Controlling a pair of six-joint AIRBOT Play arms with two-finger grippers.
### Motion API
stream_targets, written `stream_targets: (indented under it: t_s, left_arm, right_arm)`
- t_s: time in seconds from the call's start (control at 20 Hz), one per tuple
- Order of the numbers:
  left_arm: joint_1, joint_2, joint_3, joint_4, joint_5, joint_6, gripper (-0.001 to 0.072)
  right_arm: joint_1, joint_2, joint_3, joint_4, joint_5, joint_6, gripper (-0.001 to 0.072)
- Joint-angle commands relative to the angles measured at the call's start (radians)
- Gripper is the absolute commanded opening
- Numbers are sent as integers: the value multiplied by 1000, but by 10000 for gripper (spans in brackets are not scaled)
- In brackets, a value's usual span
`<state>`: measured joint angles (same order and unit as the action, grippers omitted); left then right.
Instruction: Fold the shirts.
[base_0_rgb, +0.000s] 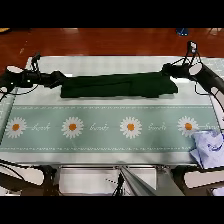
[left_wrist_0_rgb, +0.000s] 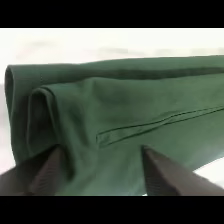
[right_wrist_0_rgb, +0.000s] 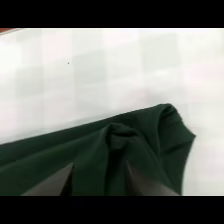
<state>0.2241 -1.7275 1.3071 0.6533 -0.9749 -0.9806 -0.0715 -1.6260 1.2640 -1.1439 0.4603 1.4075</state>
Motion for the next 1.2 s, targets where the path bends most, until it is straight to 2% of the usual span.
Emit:
stream_targets:
  t_s: [0.0, 0.05, 0.1, 0.15, 0.2, 0.35, 0.45, 0.65, 0.9, 0.95, 1.0, 1.1, 1.15]
  left_arm:
    - [32, -11, 52, 1, -103, 0, 612]
    - [48, -11, 81, 1, -153, 0, 612]
    - [59, -11, 108, 1, -202, 0, 610]
    - [66, -11, 129, 1, -241, 0, 607]
    - [69, -11, 148, 1, -276, 0, 597]
    - [61, -11, 176, -13, -310, 0, 588]
    - [48, -11, 177, -42, -313, 0, 588]
    - [11, -11, 177, -49, -309, 0, 587]
    - [-14, -11, 177, -56, -290, 0, 587]
    - [-13, -11, 177, -60, -290, 0, 587]
    - [-12, -11, 177, -64, -290, 0, 587]
    - [-11, -11, 177, -70, -291, 0, 583]
    - [-11, -11, 177, -80, -294, 0, 475]
  right_arm:
    - [-38, 47, 5, -236, 94, 10, 484]
    - [-64, 63, 5, -313, 143, 38, 575]
    - [-100, 76, 5, -364, 212, 57, 590]
    - [-146, 78, 4, -353, 280, 57, 590]
    - [-194, 72, 4, -289, 337, 52, 589]
    - [-344, 14, 4, 118, 462, -72, 589]
    - [-394, -34, 4, 306, 499, -113, 589]
    - [-346, -114, 4, 456, 504, -172, 589]
    - [-201, -209, 4, 594, 439, -217, 584]
    - [-174, -214, 4, 626, 420, -269, 561]
    - [-151, -212, 5, 662, 406, -322, 486]
    - [-124, -192, 5, 747, 403, -431, 235]
    - [-118, -171, 5, 756, 407, -449, 97]
